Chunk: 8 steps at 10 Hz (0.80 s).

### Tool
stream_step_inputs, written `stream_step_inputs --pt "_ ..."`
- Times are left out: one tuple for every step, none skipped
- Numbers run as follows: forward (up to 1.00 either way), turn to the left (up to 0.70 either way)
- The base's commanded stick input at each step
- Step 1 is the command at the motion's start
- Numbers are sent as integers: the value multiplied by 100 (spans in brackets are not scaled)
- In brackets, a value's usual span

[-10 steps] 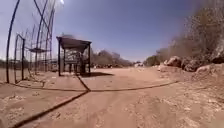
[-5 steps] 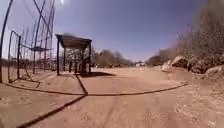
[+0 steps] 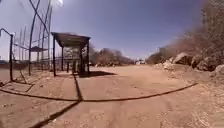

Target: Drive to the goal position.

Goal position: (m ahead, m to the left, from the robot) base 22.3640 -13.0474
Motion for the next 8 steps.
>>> stream_step_inputs --pt "85 0" --pt "85 0" --pt "85 0" --pt "85 0" --pt "85 0" --pt "85 0" --pt "85 0" --pt "85 0"
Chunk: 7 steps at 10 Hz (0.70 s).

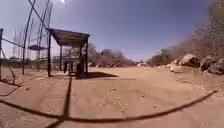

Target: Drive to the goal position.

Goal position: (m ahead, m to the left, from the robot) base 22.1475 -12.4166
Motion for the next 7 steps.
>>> stream_step_inputs --pt "85 0" --pt "85 0" --pt "85 0" --pt "85 -26" --pt "85 -33" --pt "85 -20" --pt "85 -3"
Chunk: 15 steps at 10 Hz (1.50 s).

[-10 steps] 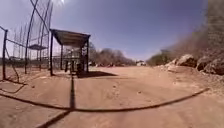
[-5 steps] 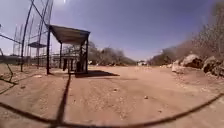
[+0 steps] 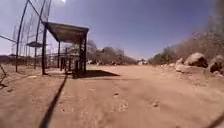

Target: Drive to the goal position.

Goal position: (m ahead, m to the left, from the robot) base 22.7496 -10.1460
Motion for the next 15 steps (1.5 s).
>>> stream_step_inputs --pt "85 0" --pt "85 0" --pt "85 -34" --pt "85 -34" --pt "85 0" --pt "85 0" --pt "85 0" --pt "85 0" --pt "85 0" --pt "85 0" --pt "85 0" --pt "85 0" --pt "85 0" --pt "85 0" --pt "85 0"
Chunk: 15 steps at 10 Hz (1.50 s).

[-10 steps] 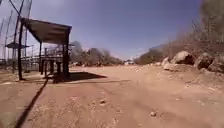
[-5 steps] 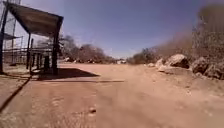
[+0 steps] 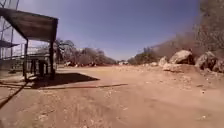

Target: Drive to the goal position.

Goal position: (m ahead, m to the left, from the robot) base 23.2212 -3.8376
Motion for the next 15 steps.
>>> stream_step_inputs --pt "85 -34" --pt "85 -34" --pt "85 -26" --pt "85 -10" --pt "85 0" --pt "85 0" --pt "85 0" --pt "85 0" --pt "85 0" --pt "85 0" --pt "85 0" --pt "85 0" --pt "85 0" --pt "85 0" --pt "85 0"
